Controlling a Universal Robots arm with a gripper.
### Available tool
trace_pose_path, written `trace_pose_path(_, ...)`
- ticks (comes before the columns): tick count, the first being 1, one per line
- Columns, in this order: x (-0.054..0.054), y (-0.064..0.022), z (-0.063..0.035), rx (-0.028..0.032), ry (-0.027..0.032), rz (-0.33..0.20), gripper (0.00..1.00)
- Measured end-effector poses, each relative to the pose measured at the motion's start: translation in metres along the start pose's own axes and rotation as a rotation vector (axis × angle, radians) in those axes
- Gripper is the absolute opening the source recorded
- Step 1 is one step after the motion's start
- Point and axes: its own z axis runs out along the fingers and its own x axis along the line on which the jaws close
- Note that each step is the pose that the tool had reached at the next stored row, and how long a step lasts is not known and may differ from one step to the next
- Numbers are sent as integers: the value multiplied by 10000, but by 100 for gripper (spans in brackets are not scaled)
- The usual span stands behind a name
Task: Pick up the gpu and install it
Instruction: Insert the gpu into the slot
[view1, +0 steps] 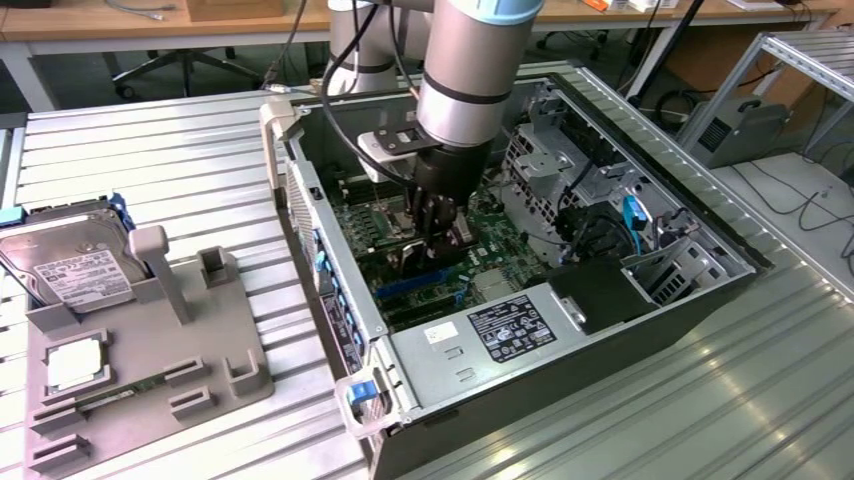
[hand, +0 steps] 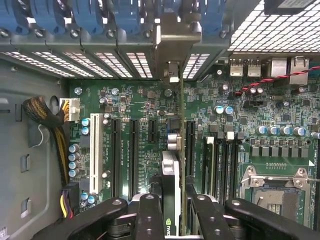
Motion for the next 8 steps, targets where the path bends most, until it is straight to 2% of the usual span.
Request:
trace_pose_path(6,1,-10,-18,5,5,-2,27)
trace_pose_path(8,3,-15,-50,36,4,2,27)
